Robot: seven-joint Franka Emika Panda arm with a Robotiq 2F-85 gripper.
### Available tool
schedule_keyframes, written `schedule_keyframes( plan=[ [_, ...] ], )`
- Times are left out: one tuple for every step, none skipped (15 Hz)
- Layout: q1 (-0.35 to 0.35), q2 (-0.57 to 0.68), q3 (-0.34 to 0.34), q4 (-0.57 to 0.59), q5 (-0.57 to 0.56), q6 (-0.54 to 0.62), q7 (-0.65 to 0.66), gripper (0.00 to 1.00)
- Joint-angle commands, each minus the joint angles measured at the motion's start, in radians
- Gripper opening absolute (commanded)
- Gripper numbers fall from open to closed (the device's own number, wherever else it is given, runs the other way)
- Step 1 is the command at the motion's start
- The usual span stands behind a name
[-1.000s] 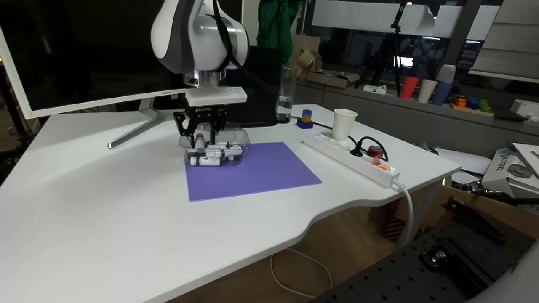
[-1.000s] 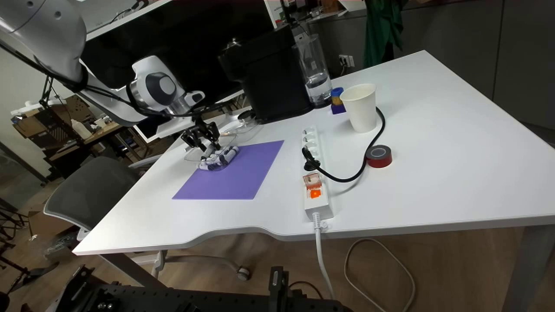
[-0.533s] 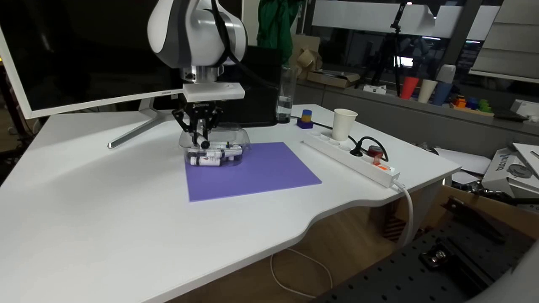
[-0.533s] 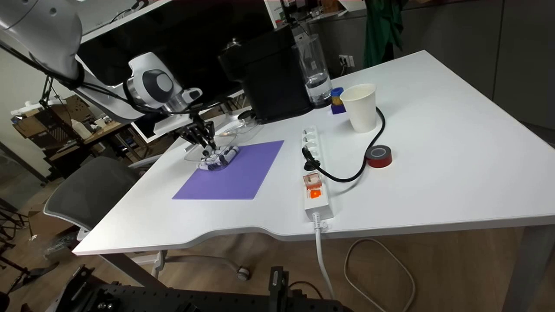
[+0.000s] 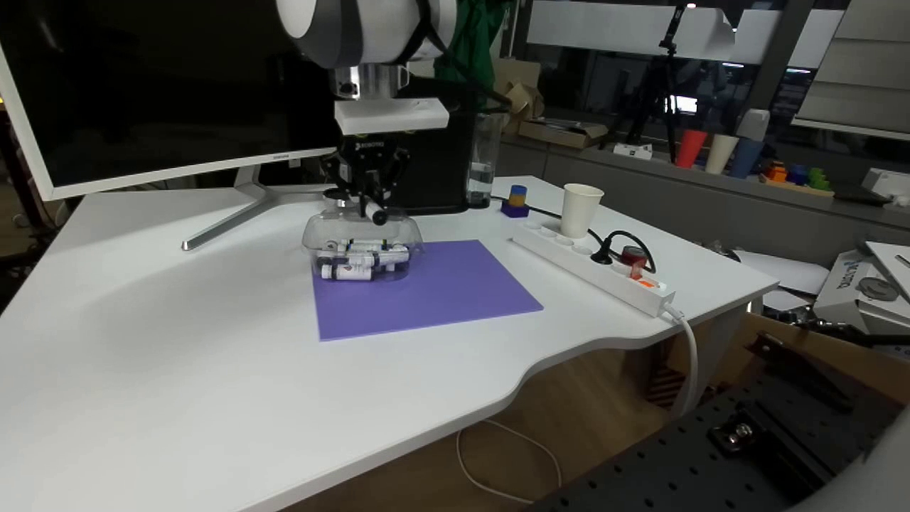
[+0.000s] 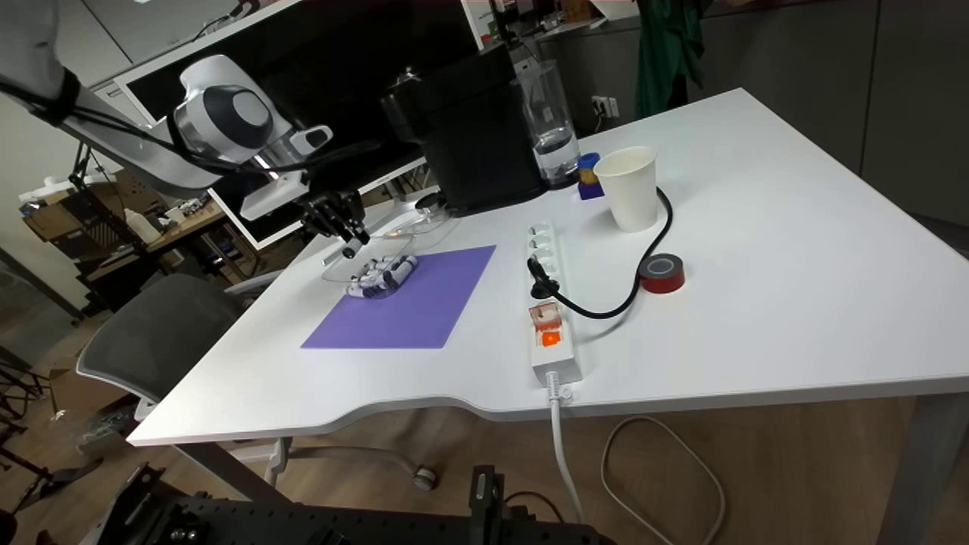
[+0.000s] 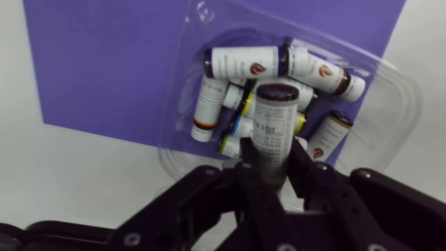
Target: Pick a bottle from the container and put it on the table
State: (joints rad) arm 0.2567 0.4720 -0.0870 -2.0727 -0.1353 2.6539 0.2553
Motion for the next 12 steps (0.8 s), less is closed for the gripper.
schedule_keyframes(
  plan=[
    [0.015,-0.143,-0.061,-0.194,-0.076,0.022,0.119,0.07],
    [0.006,-0.159,-0.073,-0.234,-0.091,0.038,0.139,0.07],
    [-0.008,-0.172,-0.077,-0.268,-0.096,0.052,0.146,0.07],
    [-0.017,-0.176,-0.088,-0.298,-0.106,0.073,0.156,0.07],
    [-0.022,-0.177,-0.102,-0.325,-0.119,0.095,0.168,0.07],
    [-0.029,-0.169,-0.116,-0.345,-0.133,0.123,0.174,0.07],
    [-0.031,-0.157,-0.134,-0.361,-0.146,0.15,0.181,0.07],
    [-0.03,-0.14,-0.154,-0.373,-0.163,0.182,0.186,0.07],
    [-0.028,-0.126,-0.172,-0.382,-0.172,0.205,0.188,0.07],
    [-0.026,-0.111,-0.188,-0.39,-0.174,0.232,0.185,0.07],
    [-0.019,-0.09,-0.21,-0.393,-0.182,0.26,0.183,0.07],
    [-0.011,-0.069,-0.23,-0.393,-0.178,0.287,0.18,0.07]
  ],
)
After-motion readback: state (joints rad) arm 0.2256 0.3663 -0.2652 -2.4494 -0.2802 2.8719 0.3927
